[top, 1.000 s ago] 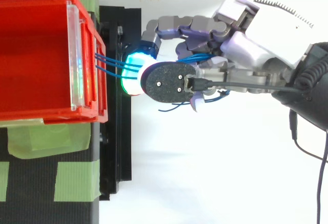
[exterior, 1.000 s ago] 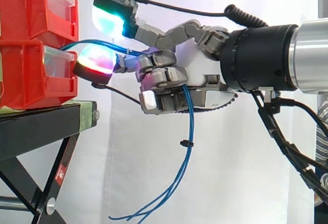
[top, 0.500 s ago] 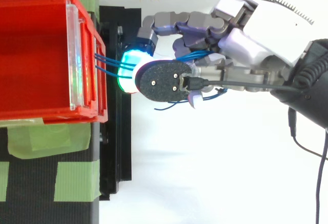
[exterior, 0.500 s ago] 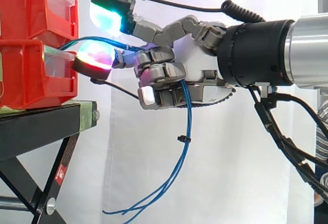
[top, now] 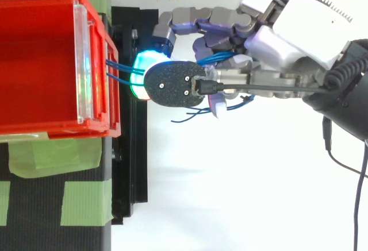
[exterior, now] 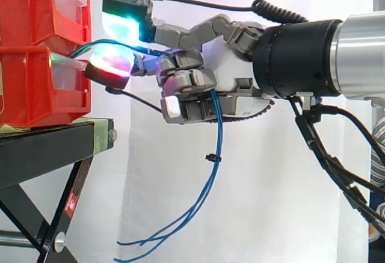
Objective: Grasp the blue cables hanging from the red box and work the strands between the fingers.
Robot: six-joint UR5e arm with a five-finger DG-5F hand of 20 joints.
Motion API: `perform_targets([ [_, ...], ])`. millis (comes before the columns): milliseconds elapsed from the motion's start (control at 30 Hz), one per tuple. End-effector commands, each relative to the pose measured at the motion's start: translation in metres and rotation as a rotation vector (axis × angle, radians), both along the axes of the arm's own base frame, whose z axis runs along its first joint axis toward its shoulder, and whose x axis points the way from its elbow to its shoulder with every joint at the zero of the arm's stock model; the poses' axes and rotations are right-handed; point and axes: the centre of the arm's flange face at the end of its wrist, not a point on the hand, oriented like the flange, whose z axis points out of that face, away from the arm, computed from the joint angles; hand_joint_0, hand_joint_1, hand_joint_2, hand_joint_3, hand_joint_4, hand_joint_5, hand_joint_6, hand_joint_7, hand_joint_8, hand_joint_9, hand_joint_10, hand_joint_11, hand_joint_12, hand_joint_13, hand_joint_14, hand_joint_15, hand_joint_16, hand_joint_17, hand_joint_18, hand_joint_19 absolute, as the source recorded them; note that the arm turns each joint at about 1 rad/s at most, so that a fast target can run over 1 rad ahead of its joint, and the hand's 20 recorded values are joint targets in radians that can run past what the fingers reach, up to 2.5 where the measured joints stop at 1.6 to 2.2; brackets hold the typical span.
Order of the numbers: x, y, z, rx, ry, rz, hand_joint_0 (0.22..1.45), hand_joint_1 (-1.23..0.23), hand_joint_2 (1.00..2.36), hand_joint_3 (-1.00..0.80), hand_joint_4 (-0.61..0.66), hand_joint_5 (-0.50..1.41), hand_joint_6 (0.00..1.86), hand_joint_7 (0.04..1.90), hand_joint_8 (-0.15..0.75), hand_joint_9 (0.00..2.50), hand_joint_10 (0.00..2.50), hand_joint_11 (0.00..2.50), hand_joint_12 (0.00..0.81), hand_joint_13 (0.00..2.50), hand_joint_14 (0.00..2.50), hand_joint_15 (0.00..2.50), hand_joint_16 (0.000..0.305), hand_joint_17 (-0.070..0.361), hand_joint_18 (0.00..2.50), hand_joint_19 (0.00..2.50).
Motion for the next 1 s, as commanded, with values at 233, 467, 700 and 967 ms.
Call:
perform_targets([
  [233, 0.0005, -0.0033, 0.001, 0.003, -0.003, -0.003, 0.92, -0.66, 1.02, -0.54, 0.21, 0.32, 0.22, 1.33, 0.434, 0.89, 2.5, 2.5, 0.502, 1.19, 2.5, 1.69, 0.053, 0.12, 1.51, 0.84],
  [467, 0.001, -0.0031, 0.0016, 0.0, -0.003, -0.002, 0.95, -0.65, 1.02, -0.33, 0.21, 0.37, 0.0, 1.36, 0.423, 0.87, 2.5, 2.5, 0.5, 1.19, 2.5, 1.68, 0.055, 0.123, 1.51, 0.85],
  [700, 0.0006, -0.0032, 0.001, 0.001, -0.002, -0.002, 0.95, -0.64, 1.02, -0.3, 0.19, 0.38, 0.0, 1.32, 0.427, 0.87, 2.5, 2.5, 0.508, 1.18, 2.5, 1.69, 0.055, 0.124, 1.49, 0.83],
  [967, 0.001, -0.0031, 0.0016, 0.003, -0.004, -0.002, 0.96, -0.64, 1.02, -0.2, 0.2, 0.41, 0.01, 1.32, 0.435, 0.81, 2.5, 2.5, 0.518, 1.16, 2.5, 1.66, 0.058, 0.131, 1.47, 0.76],
])
